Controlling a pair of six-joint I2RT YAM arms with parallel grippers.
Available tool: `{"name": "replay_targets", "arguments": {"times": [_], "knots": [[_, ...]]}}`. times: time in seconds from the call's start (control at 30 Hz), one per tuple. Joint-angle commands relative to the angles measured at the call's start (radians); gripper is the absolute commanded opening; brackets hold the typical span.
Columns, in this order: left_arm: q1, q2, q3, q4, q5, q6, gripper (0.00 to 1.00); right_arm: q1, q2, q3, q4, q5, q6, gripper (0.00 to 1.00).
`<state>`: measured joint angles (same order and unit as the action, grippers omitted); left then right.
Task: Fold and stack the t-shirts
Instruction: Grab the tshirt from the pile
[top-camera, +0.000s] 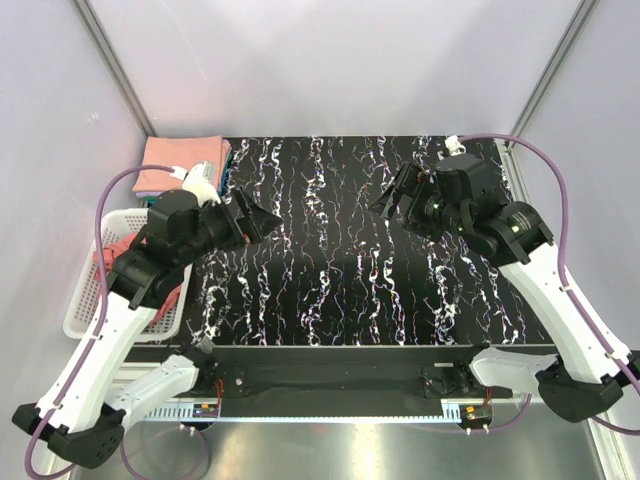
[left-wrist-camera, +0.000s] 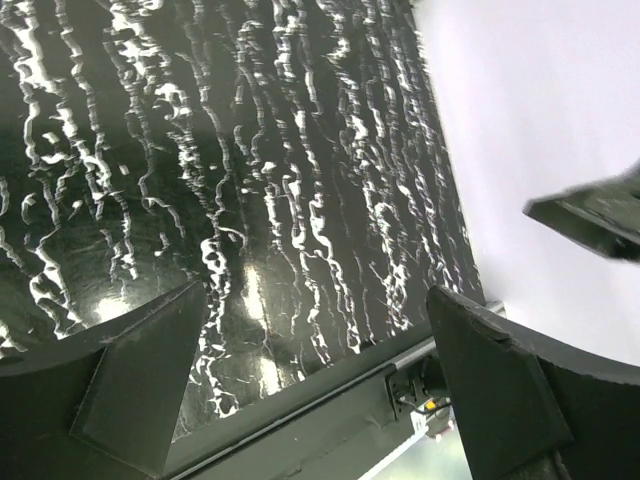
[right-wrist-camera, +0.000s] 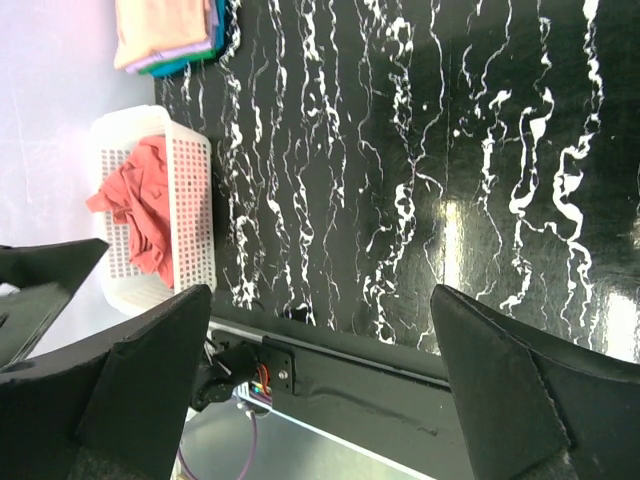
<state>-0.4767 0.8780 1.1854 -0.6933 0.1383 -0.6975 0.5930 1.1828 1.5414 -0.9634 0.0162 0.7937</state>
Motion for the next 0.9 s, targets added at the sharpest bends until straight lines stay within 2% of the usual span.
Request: {"name": "replay_targets", "arguments": {"times": [0.0,0.07,0.1,0.13,0.17,0.23,0.3,0.33,0.37,0.43,0.53,0.6,0.67,0.73,0.77,0.8,0.87], "knots": [[0.036,0.042,0.088,-0.046,-0.135,-0.031,0.99,0.001,-0.052,0.011,0.045,0.056,0.006,1.0],[0.1,0.084,0.121,-0.13,-0.135,-0.039,0.93,0.001,-0.055,0.026,0.042,0.056,-0.008,1.0],[0.178,0.145,0.156,-0.161,-0.117,-0.04,0.91,-0.001,-0.058,0.031,0.04,0.056,-0.014,1.0],[0.209,0.176,0.178,-0.237,-0.129,-0.052,0.88,0.002,-0.06,0.036,0.037,0.056,-0.022,1.0],[0.237,0.208,0.206,-0.283,-0.241,-0.069,0.86,0.001,-0.061,0.042,0.029,0.057,-0.036,1.0],[0.269,0.275,0.274,-0.413,-0.356,-0.149,0.85,0.001,-0.058,0.051,0.006,0.07,-0.056,1.0],[0.377,0.308,0.302,-0.506,-0.484,-0.224,0.85,0.001,-0.061,0.059,-0.023,0.076,-0.066,1.0],[0.422,0.318,0.29,-0.552,-0.502,-0.282,0.83,0.001,-0.066,0.056,-0.031,0.08,-0.08,1.0],[0.52,0.319,0.274,-0.566,-0.503,-0.313,0.83,0.001,-0.074,0.046,-0.038,0.083,-0.086,1.0],[0.572,0.34,0.225,-0.563,-0.519,-0.367,0.81,0.001,-0.083,0.031,-0.069,0.099,-0.105,1.0],[0.589,0.39,0.168,-0.542,-0.629,-0.436,0.72,0.001,-0.092,-0.001,-0.11,0.116,-0.125,1.0],[0.645,0.432,0.12,-0.538,-0.683,-0.474,0.7,0.001,-0.104,-0.03,-0.095,0.108,-0.142,1.0],[0.706,0.446,0.07,-0.517,-0.71,-0.522,0.73,0.001,-0.112,-0.049,-0.086,0.096,-0.174,1.0],[0.751,0.46,0.036,-0.45,-0.707,-0.498,0.8,0.001,-0.117,-0.044,-0.09,0.091,-0.203,1.0],[0.777,0.479,0.002,-0.425,-0.726,-0.481,0.83,0.001,-0.117,-0.037,-0.1,0.09,-0.212,1.0],[0.788,0.49,-0.019,-0.335,-0.724,-0.4,0.89,0.001,-0.117,-0.03,-0.103,0.091,-0.223,1.0],[0.809,0.518,-0.053,-0.269,-0.717,-0.352,0.91,0.001,-0.109,-0.006,-0.119,0.103,-0.261,1.0]]}}
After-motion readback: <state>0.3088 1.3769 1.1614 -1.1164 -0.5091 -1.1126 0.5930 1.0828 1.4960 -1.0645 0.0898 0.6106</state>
